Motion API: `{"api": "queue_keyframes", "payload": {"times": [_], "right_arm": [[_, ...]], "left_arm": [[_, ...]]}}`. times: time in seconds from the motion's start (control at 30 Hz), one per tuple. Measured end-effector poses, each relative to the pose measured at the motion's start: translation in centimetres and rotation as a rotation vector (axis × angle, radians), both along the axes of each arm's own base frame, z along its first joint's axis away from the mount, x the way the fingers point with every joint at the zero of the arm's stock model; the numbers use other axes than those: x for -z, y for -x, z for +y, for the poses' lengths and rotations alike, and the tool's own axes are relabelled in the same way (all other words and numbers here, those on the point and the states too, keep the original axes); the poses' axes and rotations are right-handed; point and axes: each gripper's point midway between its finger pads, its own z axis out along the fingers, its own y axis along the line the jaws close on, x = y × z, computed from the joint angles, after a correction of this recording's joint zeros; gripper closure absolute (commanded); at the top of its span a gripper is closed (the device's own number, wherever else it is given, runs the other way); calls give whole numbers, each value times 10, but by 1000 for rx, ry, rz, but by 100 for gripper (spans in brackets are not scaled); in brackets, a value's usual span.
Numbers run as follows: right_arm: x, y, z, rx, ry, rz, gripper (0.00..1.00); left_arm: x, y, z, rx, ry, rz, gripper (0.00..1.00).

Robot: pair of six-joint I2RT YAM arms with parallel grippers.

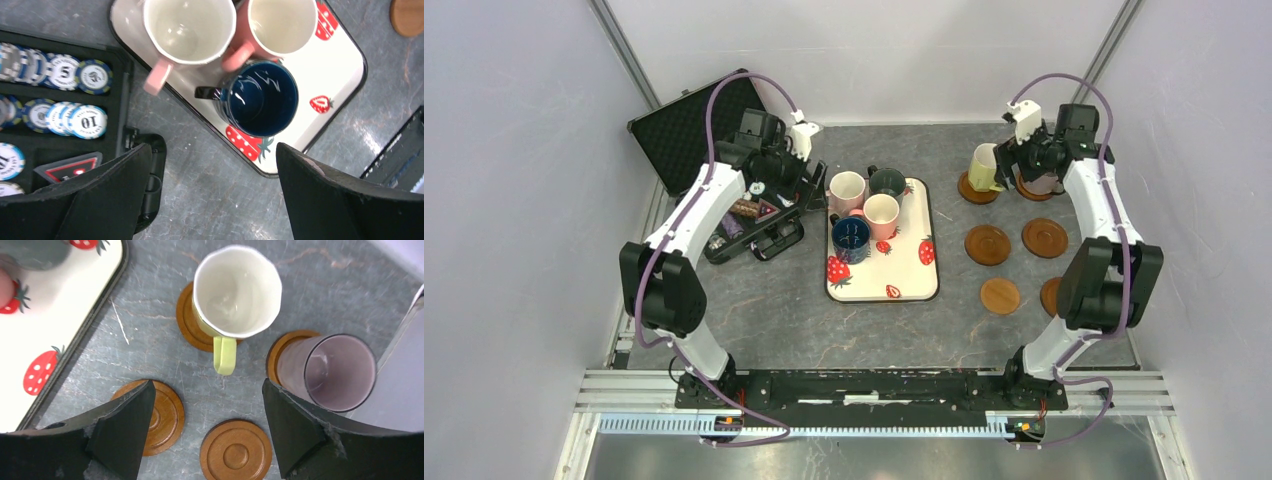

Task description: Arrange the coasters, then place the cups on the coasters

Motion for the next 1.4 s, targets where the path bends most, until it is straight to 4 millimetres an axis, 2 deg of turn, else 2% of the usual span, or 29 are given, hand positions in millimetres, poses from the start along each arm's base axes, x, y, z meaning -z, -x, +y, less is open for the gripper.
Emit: {"api": "queue_keyframes", "payload": {"times": [0.1, 0.23, 0.33, 0.43, 0.67, 0.77, 1.07, 1.4], "right_arm": [[-26, 1, 7, -27, -17, -61, 13], [-37, 3, 18, -57, -35, -87, 12], [-38, 3, 28, -80, -47, -86, 11], [-38, 4, 38, -102, -56, -85, 10], [-39, 8, 49, -131, -70, -79, 9], [-40, 12, 50, -135, -73, -80, 9], [-35, 18, 52, -139, -80, -63, 8], [-31, 26, 54, -146, -89, -51, 8]], "left_arm": [[9, 9, -1, 28, 5, 25, 0], [13, 16, -6, 62, 18, 41, 0], [12, 21, -15, 98, 35, 43, 1], [19, 27, -28, 142, 51, 69, 3], [63, 46, -49, 207, 39, 192, 2], [74, 51, -53, 220, 34, 205, 2], [91, 63, -64, 256, 26, 218, 3], [103, 108, -104, 401, 3, 243, 3]]}}
